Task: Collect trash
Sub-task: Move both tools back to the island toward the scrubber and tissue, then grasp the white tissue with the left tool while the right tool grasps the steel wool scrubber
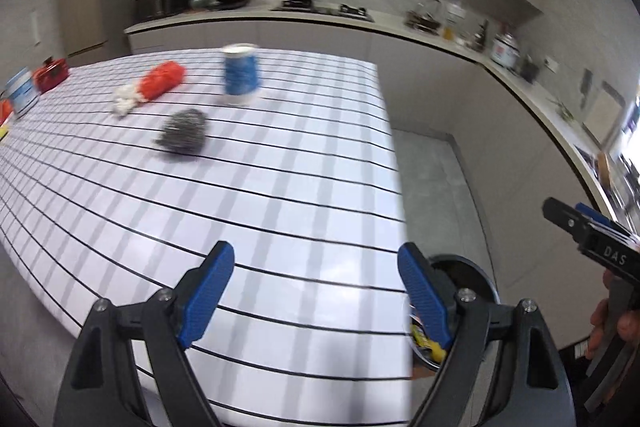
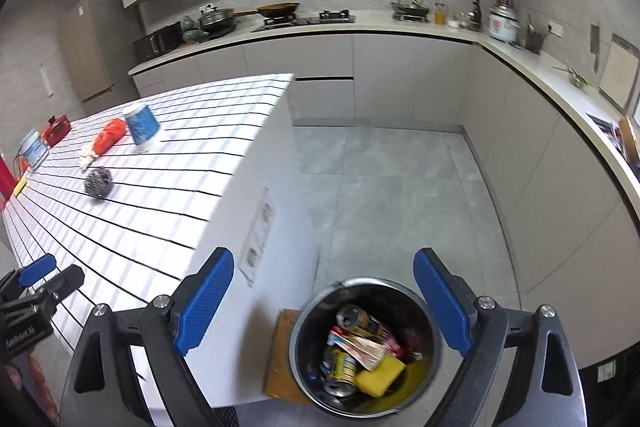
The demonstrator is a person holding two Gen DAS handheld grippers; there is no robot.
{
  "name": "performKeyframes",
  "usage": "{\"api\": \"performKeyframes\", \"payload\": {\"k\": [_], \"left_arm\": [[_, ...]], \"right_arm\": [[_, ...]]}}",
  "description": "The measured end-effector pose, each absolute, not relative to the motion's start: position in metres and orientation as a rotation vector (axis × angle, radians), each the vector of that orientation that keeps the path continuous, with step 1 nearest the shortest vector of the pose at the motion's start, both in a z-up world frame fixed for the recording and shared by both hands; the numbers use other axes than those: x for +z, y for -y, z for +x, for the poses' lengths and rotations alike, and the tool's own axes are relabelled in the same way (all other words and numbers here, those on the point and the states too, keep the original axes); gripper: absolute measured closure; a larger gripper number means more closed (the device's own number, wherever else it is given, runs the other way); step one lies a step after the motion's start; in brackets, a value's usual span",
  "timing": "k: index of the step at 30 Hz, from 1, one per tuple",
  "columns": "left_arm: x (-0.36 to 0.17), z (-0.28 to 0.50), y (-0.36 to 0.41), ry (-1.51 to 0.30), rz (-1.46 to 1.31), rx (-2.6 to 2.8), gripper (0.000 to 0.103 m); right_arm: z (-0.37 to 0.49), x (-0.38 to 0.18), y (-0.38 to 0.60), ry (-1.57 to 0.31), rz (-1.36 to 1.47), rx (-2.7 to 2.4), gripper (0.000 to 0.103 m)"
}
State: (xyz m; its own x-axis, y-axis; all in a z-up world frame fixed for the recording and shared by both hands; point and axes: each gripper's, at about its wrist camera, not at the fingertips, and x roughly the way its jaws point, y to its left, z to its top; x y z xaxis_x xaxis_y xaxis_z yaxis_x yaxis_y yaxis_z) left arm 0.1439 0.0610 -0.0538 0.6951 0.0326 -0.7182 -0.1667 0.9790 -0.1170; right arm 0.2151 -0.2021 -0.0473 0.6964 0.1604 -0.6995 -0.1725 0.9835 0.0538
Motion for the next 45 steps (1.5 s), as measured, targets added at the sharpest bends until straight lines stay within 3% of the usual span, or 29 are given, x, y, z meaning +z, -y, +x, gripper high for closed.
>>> {"api": "performKeyframes", "payload": {"k": [17,25,34,36,38,40,45], "left_arm": [[-0.083,0.219,-0.336,-0.823,-0.212,0.147,0.018],[-0.102,0.256,-0.392,-0.864,-0.191,0.107,0.018],[-0.117,0.281,-0.400,-0.896,-0.180,0.041,0.018],[-0.118,0.290,-0.401,-0.894,-0.178,0.031,0.018],[-0.117,0.300,-0.403,-0.892,-0.172,0.020,0.018],[-0.116,0.313,-0.406,-0.887,-0.169,0.021,0.018],[-0.117,0.347,-0.417,-0.893,-0.198,0.015,0.018]], "right_arm": [[0.281,-0.057,-0.078,-0.779,0.015,0.240,0.010],[0.299,-0.077,-0.162,-0.828,-0.025,0.240,0.010],[0.315,-0.116,-0.203,-0.911,-0.081,0.232,0.010],[0.319,-0.120,-0.198,-0.908,-0.077,0.208,0.014],[0.325,-0.120,-0.187,-0.907,-0.050,0.179,0.031],[0.333,-0.120,-0.177,-0.912,-0.035,0.147,0.040],[0.349,-0.119,-0.160,-0.913,-0.008,0.102,0.040]]}}
